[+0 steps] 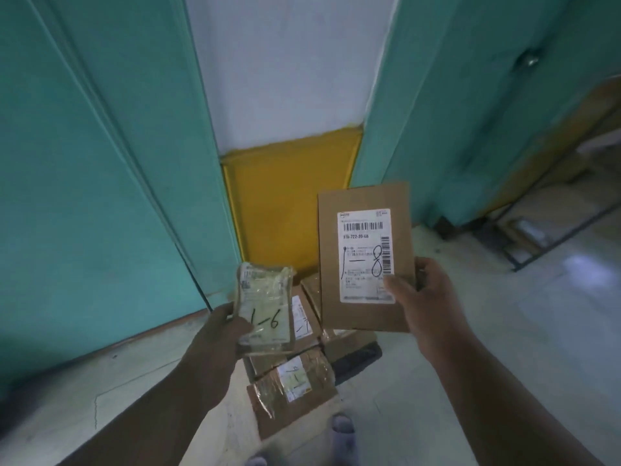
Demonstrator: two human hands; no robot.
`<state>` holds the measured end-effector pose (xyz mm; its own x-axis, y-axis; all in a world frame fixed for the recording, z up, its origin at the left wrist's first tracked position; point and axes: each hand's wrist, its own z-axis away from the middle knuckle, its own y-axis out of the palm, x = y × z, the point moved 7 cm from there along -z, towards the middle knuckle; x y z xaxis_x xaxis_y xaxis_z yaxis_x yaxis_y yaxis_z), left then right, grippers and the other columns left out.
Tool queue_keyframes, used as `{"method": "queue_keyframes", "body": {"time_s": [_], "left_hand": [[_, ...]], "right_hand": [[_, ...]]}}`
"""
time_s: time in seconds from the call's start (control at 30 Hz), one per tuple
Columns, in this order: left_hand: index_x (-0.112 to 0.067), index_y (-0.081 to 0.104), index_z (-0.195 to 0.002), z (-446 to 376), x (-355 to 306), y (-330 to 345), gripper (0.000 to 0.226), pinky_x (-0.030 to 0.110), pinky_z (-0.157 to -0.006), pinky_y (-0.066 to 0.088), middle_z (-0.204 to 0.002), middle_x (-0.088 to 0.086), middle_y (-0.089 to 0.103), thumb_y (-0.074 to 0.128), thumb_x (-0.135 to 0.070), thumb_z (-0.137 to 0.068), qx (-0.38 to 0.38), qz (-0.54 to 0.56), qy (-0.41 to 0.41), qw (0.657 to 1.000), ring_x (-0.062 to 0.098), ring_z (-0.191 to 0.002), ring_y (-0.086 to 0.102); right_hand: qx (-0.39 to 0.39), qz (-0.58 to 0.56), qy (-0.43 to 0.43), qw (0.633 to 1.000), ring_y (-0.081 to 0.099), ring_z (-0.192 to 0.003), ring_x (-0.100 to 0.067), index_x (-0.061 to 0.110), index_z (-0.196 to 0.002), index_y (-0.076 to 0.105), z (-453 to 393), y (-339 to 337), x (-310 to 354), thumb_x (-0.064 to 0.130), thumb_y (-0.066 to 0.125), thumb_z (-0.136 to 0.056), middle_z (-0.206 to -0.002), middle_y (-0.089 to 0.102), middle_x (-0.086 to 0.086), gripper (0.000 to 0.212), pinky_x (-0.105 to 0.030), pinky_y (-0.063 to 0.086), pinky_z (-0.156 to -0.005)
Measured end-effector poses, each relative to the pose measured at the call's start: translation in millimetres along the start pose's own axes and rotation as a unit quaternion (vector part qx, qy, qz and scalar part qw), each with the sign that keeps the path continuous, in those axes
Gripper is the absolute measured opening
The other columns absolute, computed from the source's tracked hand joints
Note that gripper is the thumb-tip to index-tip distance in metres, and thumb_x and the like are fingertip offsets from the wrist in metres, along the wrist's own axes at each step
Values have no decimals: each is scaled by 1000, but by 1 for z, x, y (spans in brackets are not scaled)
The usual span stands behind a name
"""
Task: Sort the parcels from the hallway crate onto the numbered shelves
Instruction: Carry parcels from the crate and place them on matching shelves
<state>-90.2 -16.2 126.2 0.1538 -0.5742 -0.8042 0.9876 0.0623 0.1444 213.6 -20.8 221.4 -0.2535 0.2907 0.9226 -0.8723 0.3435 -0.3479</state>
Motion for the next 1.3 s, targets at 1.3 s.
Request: {"method": "queue_keyframes", "body": {"time_s": [1.3], "left_hand": [[-22,62,-106,-12,12,755,30,43,-84,55,-99,7,72,67,-17,-76,345,-285,45,893,28,-90,70]], "right_hand": [[-399,-225,116,881,75,-89,-27,15,-117,58,-53,-617,-148,13,70,-89,-102,76,-5,31,-50,61,-74]]}}
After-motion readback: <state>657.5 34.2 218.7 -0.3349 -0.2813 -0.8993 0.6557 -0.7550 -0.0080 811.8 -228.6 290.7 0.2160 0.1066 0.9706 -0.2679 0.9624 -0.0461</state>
